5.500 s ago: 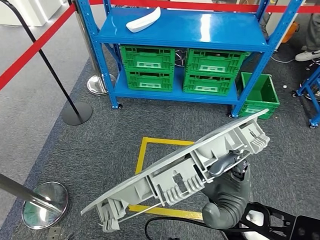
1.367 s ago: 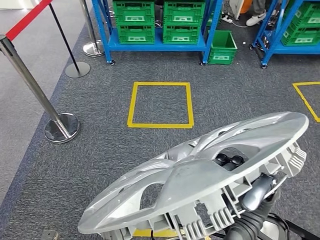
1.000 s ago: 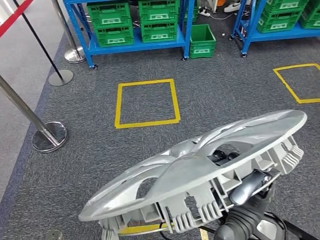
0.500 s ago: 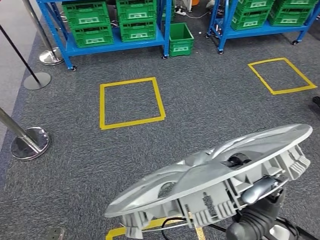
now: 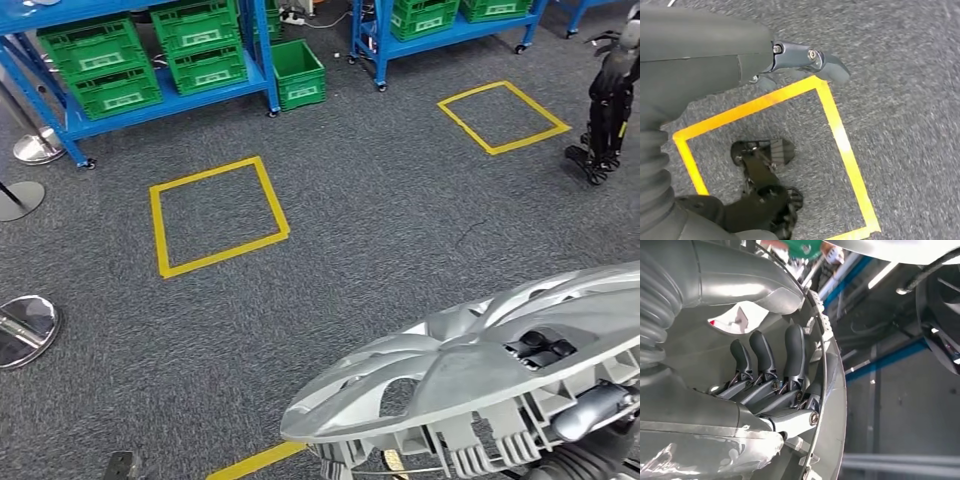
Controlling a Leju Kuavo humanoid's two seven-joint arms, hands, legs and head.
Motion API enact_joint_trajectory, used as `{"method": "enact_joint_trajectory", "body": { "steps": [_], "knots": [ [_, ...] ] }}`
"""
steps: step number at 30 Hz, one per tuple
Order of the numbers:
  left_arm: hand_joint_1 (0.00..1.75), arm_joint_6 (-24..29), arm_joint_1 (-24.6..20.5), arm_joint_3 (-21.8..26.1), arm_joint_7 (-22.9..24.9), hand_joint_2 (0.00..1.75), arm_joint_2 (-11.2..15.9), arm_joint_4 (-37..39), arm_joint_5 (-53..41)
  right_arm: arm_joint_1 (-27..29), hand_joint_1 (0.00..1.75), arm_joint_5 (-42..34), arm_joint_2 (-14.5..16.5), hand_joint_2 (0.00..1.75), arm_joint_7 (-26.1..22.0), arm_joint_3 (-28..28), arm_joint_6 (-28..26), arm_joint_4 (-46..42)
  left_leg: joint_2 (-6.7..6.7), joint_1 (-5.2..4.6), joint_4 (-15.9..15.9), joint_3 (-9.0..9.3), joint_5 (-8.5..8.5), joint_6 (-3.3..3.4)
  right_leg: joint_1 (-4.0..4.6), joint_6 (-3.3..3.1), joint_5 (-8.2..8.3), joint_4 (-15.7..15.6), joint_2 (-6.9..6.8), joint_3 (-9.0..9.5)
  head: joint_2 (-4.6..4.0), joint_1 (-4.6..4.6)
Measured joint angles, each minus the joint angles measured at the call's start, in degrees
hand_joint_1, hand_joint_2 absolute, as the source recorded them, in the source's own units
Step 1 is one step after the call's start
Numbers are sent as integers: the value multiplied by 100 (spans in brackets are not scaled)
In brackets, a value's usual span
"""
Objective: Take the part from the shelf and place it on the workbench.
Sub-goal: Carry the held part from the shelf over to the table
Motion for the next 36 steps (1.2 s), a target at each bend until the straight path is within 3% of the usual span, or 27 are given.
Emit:
{"method": "enact_joint_trajectory", "body": {
  "steps": [2,3,4,5,7,9,11,12,14,15,16,17,18,19,21,23,24,27,29,31,33,34,36],
  "knots": [
    [0,-5,8,0,-1,175,-19,0,-9,69,175,-35,59,175,-1,-198,193,-35,-97,0,746,-366,-279,-2,0,-18,19,1,137,-28,0,-7],
    [0,-10,11,-1,-1,175,-31,0,-15,101,175,-51,90,175,-1,-293,295,-54,-109,0,883,-444,-257,5,0,-17,27,2,210,-36,0,-7],
    [0,-16,11,-2,-1,175,-43,0,-21,125,175,-68,125,175,-1,-384,393,-73,-120,2,789,-413,-121,16,-1,-10,34,3,283,-38,0,-7],
    [0,-24,9,-4,-1,175,-54,0,-30,139,175,-89,170,175,-1,-481,490,-101,-152,5,481,-275,101,31,-4,2,42,4,357,-37,0,-7],
    [0,-34,2,-9,-1,175,-67,0,-47,143,175,-123,259,175,0,-660,623,-160,-394,33,-329,95,480,61,-4,38,62,19,495,-54,0,-5],
    [0,-38,-8,-11,-1,175,-82,0,-56,147,175,-144,329,175,1,-801,684,-206,-588,48,-757,279,568,78,-10,95,94,32,614,-113,0,-4],
    [0,-45,-15,-17,2,175,-106,0,-62,156,175,-184,405,175,1,-920,767,-252,-516,39,-800,280,560,121,-36,170,133,20,723,-177,0,-7],
    [0,-51,-18,-23,5,175,-120,0,-67,154,175,-217,454,175,0,-990,820,-286,-456,41,-812,279,575,156,-37,203,120,47,673,-209,0,-3],
    [0,-58,-22,-36,14,175,-142,0,-78,107,175,-282,558,175,-2,-1134,899,-351,-310,53,-838,283,598,225,-25,262,-107,391,374,-382,0,35],
    [0,-60,-18,-42,19,175,-144,0,-81,78,175,-302,601,175,-3,-1199,914,-372,-240,45,-837,283,597,242,-21,287,-312,746,187,-538,0,57],
    [0,-60,-9,-46,23,175,-145,0,-84,54,175,-316,639,175,-3,-1259,916,-381,-163,40,-836,282,593,253,-28,312,-522,1157,83,-720,0,71],
    [0,-63,-2,-49,29,175,-147,0,-85,46,175,-332,665,175,-3,-1321,916,-386,-87,37,-835,282,592,255,-37,331,-664,1505,42,-871,0,72],
    [0,-69,2,-52,33,175,-152,0,-85,48,175,-352,688,175,-3,-1392,921,-392,-13,36,-834,284,590,254,-43,343,-706,1685,25,-937,0,73],
    [0,-78,2,-54,37,175,-159,0,-85,53,175,-377,711,175,-3,-1479,935,-401,56,36,-833,289,586,248,-47,349,-632,1618,8,-878,0,74],
    [0,-92,-1,-59,39,175,-178,0,-85,60,175,-414,750,175,-2,-1652,970,-432,179,31,-830,319,566,219,-49,347,-293,880,-134,-442,0,75],
    [0,-95,-3,-61,39,175,-180,0,-84,58,175,-430,781,175,-1,-1775,991,-461,275,-3,-819,353,536,165,-37,295,-82,205,-310,-53,0,70],
    [0,-95,-4,-62,39,175,-178,0,-84,60,175,-434,797,175,-1,-1819,996,-470,315,-21,-815,363,529,136,-29,255,-56,74,-342,13,0,67],
    [0,-95,-13,-65,39,175,-174,0,-84,80,175,-434,837,175,-1,-1919,1017,-489,401,-16,-814,368,509,42,-20,127,-29,62,-165,-46,0,63],
    [0,-92,-18,-67,39,175,-175,0,-88,93,175,-398,884,175,1,-1983,1064,-500,214,0,-548,253,292,-16,-43,63,2,43,-56,-66,0,54],
    [0,-72,-7,-69,54,175,-176,0,-109,115,175,-335,960,175,2,-2062,1097,-501,-28,6,187,-91,-108,-34,-54,30,22,39,59,-90,0,38],
    [0,-46,11,-70,79,175,-168,0,-128,157,175,-276,1032,175,2,-2163,1094,-499,-98,6,817,-411,-298,-29,-50,21,33,40,196,-107,0,32],
    [0,-38,17,-70,87,175,-158,0,-132,179,175,-250,1058,175,2,-2222,1084,-498,-110,7,846,-439,-219,-23,-50,24,39,41,270,-109,0,30],
    [0,-33,18,-70,96,175,-137,0,-140,213,175,-187,1100,175,2,-2337,1028,-503,-193,20,310,-203,182,-6,-61,49,54,42,421,-105,0,27]
  ]
}}
